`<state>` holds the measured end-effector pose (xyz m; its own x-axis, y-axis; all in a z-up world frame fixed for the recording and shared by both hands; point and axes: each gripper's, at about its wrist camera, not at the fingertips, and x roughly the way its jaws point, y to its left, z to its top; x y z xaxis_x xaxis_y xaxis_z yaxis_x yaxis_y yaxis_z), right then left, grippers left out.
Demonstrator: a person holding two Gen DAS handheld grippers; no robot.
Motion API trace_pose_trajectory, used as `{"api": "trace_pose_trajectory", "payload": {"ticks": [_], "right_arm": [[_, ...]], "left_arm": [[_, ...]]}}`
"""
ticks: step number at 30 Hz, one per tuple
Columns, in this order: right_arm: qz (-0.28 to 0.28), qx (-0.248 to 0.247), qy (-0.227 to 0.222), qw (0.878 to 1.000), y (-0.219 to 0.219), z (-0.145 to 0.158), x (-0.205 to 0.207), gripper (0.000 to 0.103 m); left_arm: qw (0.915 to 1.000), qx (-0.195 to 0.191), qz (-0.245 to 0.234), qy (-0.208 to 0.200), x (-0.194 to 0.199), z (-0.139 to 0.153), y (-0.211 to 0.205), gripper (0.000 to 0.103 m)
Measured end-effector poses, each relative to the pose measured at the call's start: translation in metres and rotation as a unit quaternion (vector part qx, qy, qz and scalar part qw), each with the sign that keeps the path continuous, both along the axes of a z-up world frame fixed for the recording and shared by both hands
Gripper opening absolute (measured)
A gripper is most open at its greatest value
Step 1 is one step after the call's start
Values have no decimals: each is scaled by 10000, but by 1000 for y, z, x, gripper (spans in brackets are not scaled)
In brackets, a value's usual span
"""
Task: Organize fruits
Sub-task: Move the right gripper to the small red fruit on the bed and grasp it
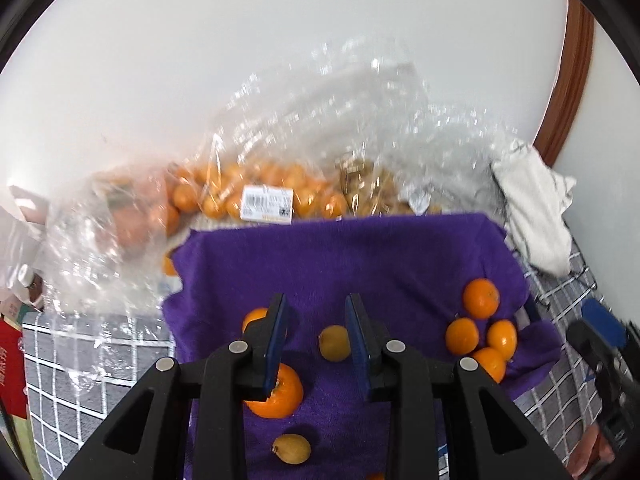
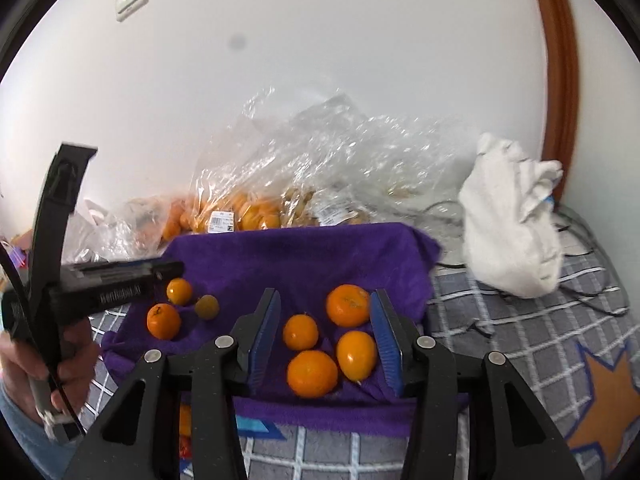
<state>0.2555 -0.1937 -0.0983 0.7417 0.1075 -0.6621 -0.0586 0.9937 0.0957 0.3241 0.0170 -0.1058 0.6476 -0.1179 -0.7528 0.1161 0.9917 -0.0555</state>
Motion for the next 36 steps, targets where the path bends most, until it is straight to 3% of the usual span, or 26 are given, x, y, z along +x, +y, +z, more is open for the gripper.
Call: {"api": "trace_pose_trajectory", "payload": {"ticks": [3, 6, 11, 13, 18, 22, 26, 36], "right_arm": [[-124, -203, -109, 9997, 2, 10, -22, 47], [-203, -155, 111, 9996, 2, 16, -45, 49], [35, -82, 330, 9994, 11, 19, -82, 49], [103, -134, 370, 9992, 17, 17, -91, 49], [339, 22, 404, 9986, 33, 3, -105, 49], [535, 192, 553, 9969, 54, -24, -104, 48], [792, 125, 1041, 9913, 84, -60, -89, 40], [957, 291, 1277, 9868, 104, -80, -69, 40]], "left_arm": [[9997, -29, -15, -235, -9, 14, 0, 28], [9990, 233, 12, -394, -19, 32, -1, 28], [9980, -242, -140, -561, -45, 55, 6, 28], [9976, -215, -215, -617, -58, 56, 9, 28], [9987, -1, -99, -498, -96, 40, 32, 28], [9994, -206, 66, -282, -118, 15, 69, 28], [9993, -314, 161, -108, -141, -18, 98, 28], [9964, -790, 270, -114, -160, -67, 129, 28]]}}
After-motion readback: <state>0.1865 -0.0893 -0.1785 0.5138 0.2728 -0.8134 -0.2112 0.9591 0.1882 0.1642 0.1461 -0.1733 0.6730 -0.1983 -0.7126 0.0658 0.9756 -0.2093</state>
